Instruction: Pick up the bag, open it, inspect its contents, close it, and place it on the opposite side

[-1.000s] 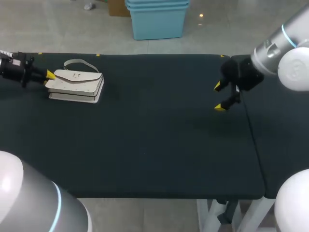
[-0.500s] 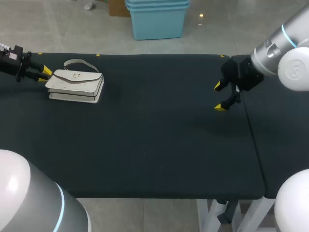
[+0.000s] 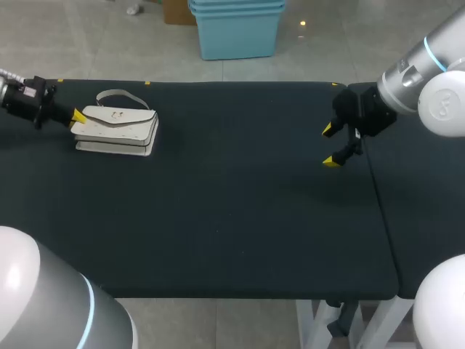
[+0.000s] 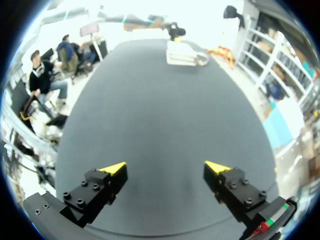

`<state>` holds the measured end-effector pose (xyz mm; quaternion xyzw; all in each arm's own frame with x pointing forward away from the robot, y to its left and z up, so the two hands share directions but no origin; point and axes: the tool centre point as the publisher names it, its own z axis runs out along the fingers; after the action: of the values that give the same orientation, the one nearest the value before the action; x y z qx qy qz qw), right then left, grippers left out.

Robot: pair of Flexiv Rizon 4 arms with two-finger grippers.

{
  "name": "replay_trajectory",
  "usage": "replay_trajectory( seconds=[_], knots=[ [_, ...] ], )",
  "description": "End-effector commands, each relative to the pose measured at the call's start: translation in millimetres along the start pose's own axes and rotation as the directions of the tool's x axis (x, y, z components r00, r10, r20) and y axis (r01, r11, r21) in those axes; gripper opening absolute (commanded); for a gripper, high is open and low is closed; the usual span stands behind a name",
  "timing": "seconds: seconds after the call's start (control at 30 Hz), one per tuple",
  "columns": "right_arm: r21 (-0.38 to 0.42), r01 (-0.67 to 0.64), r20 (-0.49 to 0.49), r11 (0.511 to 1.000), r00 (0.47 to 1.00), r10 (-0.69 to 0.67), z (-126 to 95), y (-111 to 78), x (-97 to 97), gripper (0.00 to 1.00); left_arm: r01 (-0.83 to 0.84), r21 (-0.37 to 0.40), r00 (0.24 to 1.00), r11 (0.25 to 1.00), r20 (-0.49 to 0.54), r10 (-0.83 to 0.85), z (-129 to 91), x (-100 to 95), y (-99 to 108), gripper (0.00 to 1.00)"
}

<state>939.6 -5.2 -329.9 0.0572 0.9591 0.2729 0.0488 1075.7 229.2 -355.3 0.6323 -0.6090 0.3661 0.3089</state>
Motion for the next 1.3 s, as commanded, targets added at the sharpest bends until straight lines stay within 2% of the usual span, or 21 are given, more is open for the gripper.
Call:
replay_trajectory(
  seconds=[0.03, 0.4, 0.43, 0.47, 0.5, 0.57, 0.63, 0.67, 0.8, 0.83, 1.07, 1.13, 1.3],
  knots=[
    [-0.001, 0.0, -0.002, 1.0, 1.0, 0.0, 0, -0.2, -0.5, 1.0, -0.012, -0.797, 1.0, 0.604, -0.017, -0.002, 8, 5.7, 3, 0.0],
    [-0.001, 0.0, -0.002, 1.0, 1.0, 0.0, 0, -0.2, -0.5, 1.0, -0.02, -0.784, 1.0, 0.621, -0.029, -0.004, 41, 24.7, 38, 0.0],
    [-0.001, 0.0, -0.002, 1.0, 1.0, 0.0, 0, -0.2, -0.5, 1.0, -0.023, -0.786, 0.999, 0.618, -0.032, -0.003, 43, 25.6, 41, 0.1],
    [-0.001, 0.0, -0.002, 1.0, 1.0, 0.0, 0, -0.2, -0.5, 1.0, -0.03, -0.792, 0.999, 0.61, -0.033, 0.006, 43, 26.2, 43, 0.3],
    [-0.001, 0.0, -0.002, 1.0, 1.0, 0.0, 0, -0.2, -0.5, 1.0, -0.033, -0.794, 0.999, 0.607, -0.037, 0.007, 42, 26.9, 44, 0.39],
    [-0.001, 0.0, -0.002, 1.0, 1.0, 0.0, 0, -0.2, -0.5, 1.0, -0.061, -0.812, 0.998, 0.581, -0.053, 0.03, 36, 29.1, 44, 0.47],
    [-0.001, 0.0, -0.002, 1.0, 1.0, 0.0, 0, -0.2, -0.5, 1.0, -0.072, -0.827, 0.997, 0.558, -0.047, 0.059, 30, 32.1, 46, 0.62],
    [-0.001, 0.0, -0.002, 1.0, 1.0, 0.0, 0, -0.2, -0.5, 1.0, -0.079, -0.833, 0.997, 0.547, -0.051, 0.066, 27, 33.4, 47, 0.63],
    [-0.001, 0.0, -0.002, 1.0, 1.0, 0.0, 0, -0.2, -0.5, 1.0, -0.077, -0.841, 0.995, 0.536, -0.034, 0.089, 18, 35.0, 46, 0.38],
    [-0.001, 0.0, -0.002, 1.0, 1.0, 0.0, 0, -0.2, -0.5, 1.0, -0.074, -0.846, 0.995, 0.527, -0.024, 0.1, 17, 35.0, 46, 0.36],
    [-0.001, 0.0, -0.002, 1.0, 1.0, 0.0, 0, -0.2, -0.5, 1.0, -0.075, -0.891, 0.993, 0.448, -0.028, 0.112, 19, 27.0, 34, 0.38],
    [-0.001, 0.0, -0.002, 1.0, 1.0, 0.0, 0, -0.2, -0.5, 1.0, -0.072, -0.898, 0.993, 0.433, -0.023, 0.119, 21, 25.7, 32, 0.48],
    [-0.001, 0.0, -0.002, 1.0, 1.0, 0.0, 0, -0.2, -0.5, 1.0, -0.05, -0.911, 0.991, 0.409, 0.006, 0.135, 26, 23.6, 28, 0.45]
  ],
)
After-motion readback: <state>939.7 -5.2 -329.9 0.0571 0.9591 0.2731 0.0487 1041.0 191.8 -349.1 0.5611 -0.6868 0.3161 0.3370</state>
